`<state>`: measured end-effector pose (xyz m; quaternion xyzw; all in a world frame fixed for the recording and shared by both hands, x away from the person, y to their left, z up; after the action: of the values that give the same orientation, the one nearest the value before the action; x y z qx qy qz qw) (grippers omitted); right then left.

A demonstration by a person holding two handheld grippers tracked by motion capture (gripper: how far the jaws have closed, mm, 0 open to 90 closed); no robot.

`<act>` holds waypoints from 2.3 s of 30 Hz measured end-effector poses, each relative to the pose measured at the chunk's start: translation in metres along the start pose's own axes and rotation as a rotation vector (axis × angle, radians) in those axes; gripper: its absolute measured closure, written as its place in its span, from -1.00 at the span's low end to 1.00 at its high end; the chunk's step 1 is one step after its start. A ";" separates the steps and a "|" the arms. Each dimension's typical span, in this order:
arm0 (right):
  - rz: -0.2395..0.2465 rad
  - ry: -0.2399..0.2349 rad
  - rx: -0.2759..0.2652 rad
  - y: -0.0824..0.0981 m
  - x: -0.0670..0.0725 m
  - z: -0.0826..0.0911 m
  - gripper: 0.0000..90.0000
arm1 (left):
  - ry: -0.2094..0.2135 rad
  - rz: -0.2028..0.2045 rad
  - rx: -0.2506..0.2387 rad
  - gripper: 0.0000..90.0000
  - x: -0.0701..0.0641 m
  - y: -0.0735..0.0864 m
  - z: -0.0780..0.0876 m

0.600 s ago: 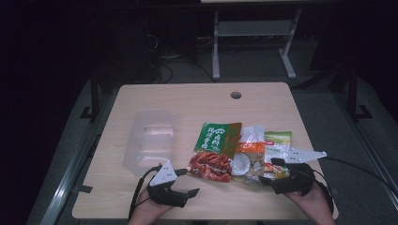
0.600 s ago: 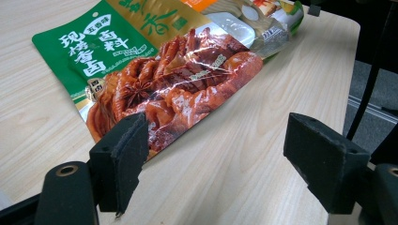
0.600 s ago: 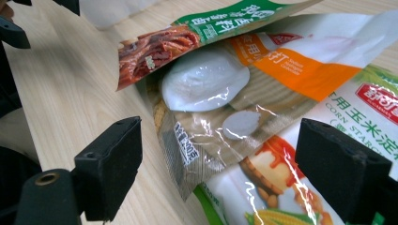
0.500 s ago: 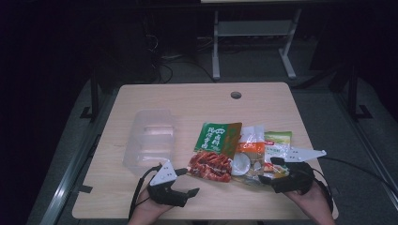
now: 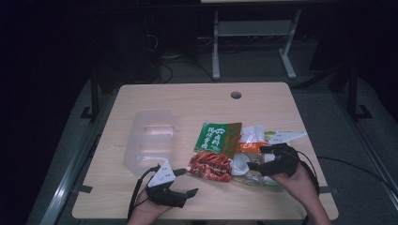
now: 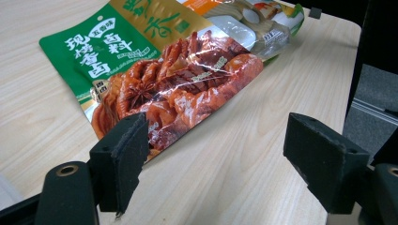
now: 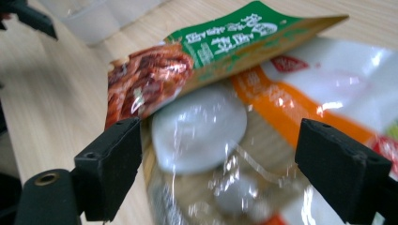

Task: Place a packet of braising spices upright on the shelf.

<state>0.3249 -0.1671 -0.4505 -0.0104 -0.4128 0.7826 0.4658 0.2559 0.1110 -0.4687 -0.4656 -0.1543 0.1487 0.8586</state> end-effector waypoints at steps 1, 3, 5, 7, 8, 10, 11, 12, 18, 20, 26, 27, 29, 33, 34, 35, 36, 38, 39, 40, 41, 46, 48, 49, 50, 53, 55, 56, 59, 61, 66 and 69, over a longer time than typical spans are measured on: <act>-0.004 0.003 0.008 -0.005 0.000 -0.004 -0.67 | -0.001 0.000 -0.002 -0.50 0.000 0.000 0.000; -0.009 0.007 0.033 -0.014 0.001 -0.011 -0.66 | -0.002 0.001 -0.003 -0.50 0.000 -0.001 0.000; -0.016 0.010 0.050 -0.023 0.000 -0.018 -0.61 | 0.001 0.000 0.000 -0.50 0.000 0.000 0.000; -0.032 0.011 0.072 -0.030 -0.002 -0.025 -0.61 | 0.002 -0.001 0.001 -0.50 0.000 0.000 -0.001; -0.049 0.010 0.081 -0.034 -0.003 -0.028 -0.59 | 0.002 0.000 0.000 -0.50 0.000 0.000 0.000; -0.066 -0.002 0.085 -0.040 -0.006 -0.033 -0.56 | 0.000 0.001 -0.002 -0.50 0.001 0.000 0.000; -0.082 0.003 0.096 -0.043 -0.008 -0.037 -0.56 | -0.002 0.001 -0.004 -0.50 0.001 0.000 0.001; -0.084 0.006 0.101 -0.045 -0.009 -0.040 -0.55 | -0.002 0.001 -0.004 -0.50 0.001 0.000 0.001; -0.124 0.034 0.150 -0.058 -0.018 -0.055 -0.49 | -0.005 0.004 -0.010 -0.50 0.001 -0.001 0.001; -0.146 0.036 0.162 -0.060 -0.022 -0.058 -0.49 | -0.002 0.006 -0.010 -0.50 0.001 -0.002 0.001; -0.175 0.061 0.204 -0.064 -0.031 -0.070 -0.46 | -0.002 0.002 -0.011 -0.50 0.001 -0.002 0.001; -0.175 0.061 0.204 -0.064 -0.031 -0.070 -0.46 | -0.002 0.002 -0.011 -0.50 0.001 -0.002 0.001; -0.180 0.062 0.211 -0.065 -0.031 -0.075 -0.39 | -0.003 0.001 -0.012 -0.50 0.001 -0.002 0.001; -0.177 0.067 0.212 -0.068 -0.031 -0.085 -0.18 | -0.001 0.003 -0.010 -0.50 0.001 -0.002 0.001; -0.177 0.067 0.212 -0.068 -0.031 -0.085 -0.18 | -0.001 0.003 -0.010 -0.50 0.001 -0.002 0.001; -0.169 0.074 0.215 -0.068 -0.032 -0.087 -0.10 | 0.000 0.003 -0.010 -0.50 0.001 -0.002 0.001; -0.154 0.088 0.230 -0.066 -0.034 -0.091 0.04 | 0.000 0.004 -0.010 -0.50 0.001 -0.002 0.001; -0.155 0.087 0.232 -0.065 -0.034 -0.092 0.10 | 0.002 0.003 -0.007 -0.50 0.000 -0.002 0.001; -0.166 0.061 0.226 -0.065 -0.033 -0.094 0.28 | 0.003 0.002 -0.005 -0.49 0.000 -0.002 0.000; -0.166 0.061 0.226 -0.065 -0.033 -0.094 0.28 | 0.003 0.002 -0.005 -0.49 0.000 -0.002 0.000; -0.165 0.054 0.221 -0.066 -0.032 -0.094 0.35 | 0.004 0.002 -0.005 -0.49 0.000 -0.002 0.000; -0.172 0.028 0.214 -0.067 -0.031 -0.095 0.76 | 0.006 0.005 -0.009 -0.49 0.000 -0.002 -0.001; -0.174 0.009 0.205 -0.068 -0.031 -0.094 0.86 | 0.008 0.006 -0.008 -0.49 0.000 -0.002 -0.002; -0.170 -0.003 0.197 -0.069 -0.030 -0.093 0.95 | 0.011 0.009 -0.006 -0.49 0.000 -0.002 -0.002; -0.165 -0.009 0.191 -0.070 -0.029 -0.092 0.98 | 0.013 0.011 -0.003 -0.49 0.000 -0.002 -0.002; -0.141 -0.011 0.184 -0.071 -0.026 -0.089 0.99 | 0.013 0.015 -0.003 -0.49 0.001 -0.003 -0.003; -0.115 -0.014 0.164 -0.073 -0.021 -0.085 0.99 | 0.015 0.024 -0.009 -0.49 0.001 -0.004 -0.004; -0.110 -0.025 0.155 -0.074 -0.020 -0.083 0.99 | 0.014 0.025 -0.006 -0.49 0.003 -0.005 -0.005; -0.108 -0.043 0.135 -0.076 -0.016 -0.078 0.99 | 0.017 0.032 -0.013 -0.49 0.004 -0.007 -0.005; -0.086 -0.064 0.100 -0.080 -0.009 -0.069 0.99 | 0.012 0.032 -0.017 -0.49 0.005 -0.009 -0.006; -0.028 -0.103 0.050 -0.084 0.005 -0.050 1.00 | 0.000 0.071 -0.030 -0.51 0.010 -0.017 -0.010; 0.017 -0.120 0.029 -0.084 0.014 -0.038 1.00 | -0.010 0.083 -0.030 -0.52 0.013 -0.020 -0.013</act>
<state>0.3927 -0.1140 -0.4154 0.0396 -0.4287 0.7916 0.4336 0.2751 0.0962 -0.4568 -0.4836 -0.1416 0.1841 0.8439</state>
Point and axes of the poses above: each handheld gripper's, and its own axes: z roughly backward along the jaws, y roughly out of its underside, x roughly to its left, the point moved 7 cm from there along -z, roughly forward along the jaws, and after that the axes turned 14 degrees about -z, right-handed, at the moved point
